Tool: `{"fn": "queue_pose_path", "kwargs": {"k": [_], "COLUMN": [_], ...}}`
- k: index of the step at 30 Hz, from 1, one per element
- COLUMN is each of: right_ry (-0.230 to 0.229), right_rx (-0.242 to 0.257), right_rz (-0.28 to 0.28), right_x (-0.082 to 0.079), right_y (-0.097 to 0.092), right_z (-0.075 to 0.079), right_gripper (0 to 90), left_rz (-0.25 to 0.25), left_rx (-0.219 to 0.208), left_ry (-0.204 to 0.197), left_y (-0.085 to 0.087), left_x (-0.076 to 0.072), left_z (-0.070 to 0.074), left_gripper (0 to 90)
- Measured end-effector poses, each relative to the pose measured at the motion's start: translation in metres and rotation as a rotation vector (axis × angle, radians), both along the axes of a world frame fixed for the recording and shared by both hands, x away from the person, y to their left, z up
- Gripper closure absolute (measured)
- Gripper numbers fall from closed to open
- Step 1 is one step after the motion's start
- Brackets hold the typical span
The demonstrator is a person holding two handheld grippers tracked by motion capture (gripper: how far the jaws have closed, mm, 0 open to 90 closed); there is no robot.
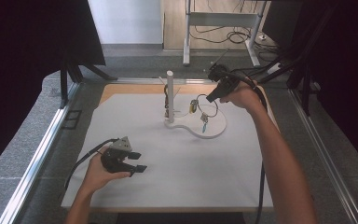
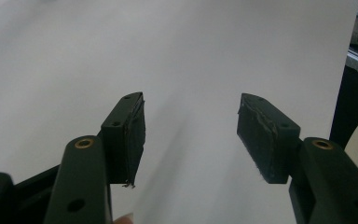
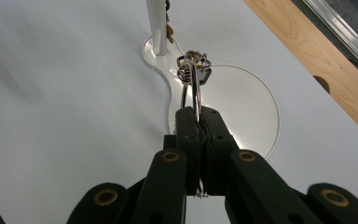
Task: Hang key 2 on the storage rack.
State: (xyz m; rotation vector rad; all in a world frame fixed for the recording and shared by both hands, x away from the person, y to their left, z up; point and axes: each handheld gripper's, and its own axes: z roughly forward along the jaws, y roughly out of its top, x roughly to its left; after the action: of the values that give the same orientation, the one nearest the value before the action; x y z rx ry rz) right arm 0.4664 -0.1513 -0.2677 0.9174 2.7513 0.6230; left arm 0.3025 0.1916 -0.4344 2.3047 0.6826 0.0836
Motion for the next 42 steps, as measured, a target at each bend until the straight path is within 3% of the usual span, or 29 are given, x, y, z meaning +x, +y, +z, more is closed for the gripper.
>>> {"fn": "queue_pose_path", "kwargs": {"k": [21, 32, 37, 42], "right_ry": [0.016, 0.019, 0.017, 0.016], "right_rx": [-0.004, 0.002, 0.003, 0.011], "right_rz": [-0.014, -0.043, -0.053, -0.064], "right_x": [0.015, 0.030, 0.039, 0.048], "right_y": [0.009, 0.012, 0.011, 0.014], "right_z": [-0.012, -0.017, -0.018, -0.021], "right_gripper": [87.6, 87.6, 87.6, 87.6], "left_rz": [-0.001, -0.003, 0.028, 0.026], "left_rx": [-0.001, -0.009, -0.034, -0.033], "left_ry": [0.002, 0.004, 0.021, 0.024], "left_y": [0.000, 0.001, 0.010, 0.011], "left_x": [0.000, 0.000, 0.003, 0.003], "left_z": [-0.001, 0.000, -0.003, -0.003], "left_gripper": [42.5, 42.5, 42.4, 42.4]}}
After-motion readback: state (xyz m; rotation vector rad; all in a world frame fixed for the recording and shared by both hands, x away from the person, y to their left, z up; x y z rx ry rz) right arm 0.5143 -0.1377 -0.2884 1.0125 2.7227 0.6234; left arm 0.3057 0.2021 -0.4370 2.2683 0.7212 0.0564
